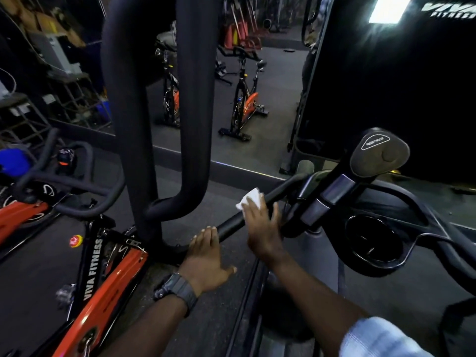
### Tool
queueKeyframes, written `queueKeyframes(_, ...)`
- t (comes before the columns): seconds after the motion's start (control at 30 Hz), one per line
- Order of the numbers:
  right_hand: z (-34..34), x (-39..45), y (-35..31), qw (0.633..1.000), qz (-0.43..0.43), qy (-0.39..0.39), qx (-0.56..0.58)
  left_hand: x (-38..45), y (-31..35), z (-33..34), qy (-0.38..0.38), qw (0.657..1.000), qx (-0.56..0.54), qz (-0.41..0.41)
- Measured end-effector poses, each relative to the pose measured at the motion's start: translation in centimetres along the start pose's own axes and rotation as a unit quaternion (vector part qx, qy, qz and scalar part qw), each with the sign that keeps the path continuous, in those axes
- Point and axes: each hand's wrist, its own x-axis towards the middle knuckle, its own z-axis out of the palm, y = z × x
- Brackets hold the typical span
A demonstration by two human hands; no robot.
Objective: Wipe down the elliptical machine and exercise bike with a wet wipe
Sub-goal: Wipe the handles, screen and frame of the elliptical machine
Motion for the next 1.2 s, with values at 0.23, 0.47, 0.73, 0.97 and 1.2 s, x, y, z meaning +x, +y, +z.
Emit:
queueKeyframes(0.23,0.8,-0.2,1.6,0.996,-0.05,-0.037,-0.058,0.2,0.1,-0.4,-0.016,1.0,-0.012,0.003)
queueKeyframes(0.47,-0.6,-2.4,-1.7,0.989,-0.148,0.005,-0.005,0.9,0.9,-0.3,-0.009,0.999,-0.042,-0.003)
queueKeyframes(0.73,-0.5,1.4,1.8,0.997,0.022,-0.064,-0.033,3.1,2.8,-0.9,-0.015,0.998,-0.059,0.005)
queueKeyframes(0.97,-2.0,1.4,1.9,0.997,-0.052,0.054,0.015,3.5,2.5,-1.1,-0.023,0.997,-0.057,0.037)
queueKeyframes(1.2,1.2,2.1,3.6,0.989,0.105,0.065,0.087,3.4,2.3,-0.4,-0.024,0.999,-0.021,0.042)
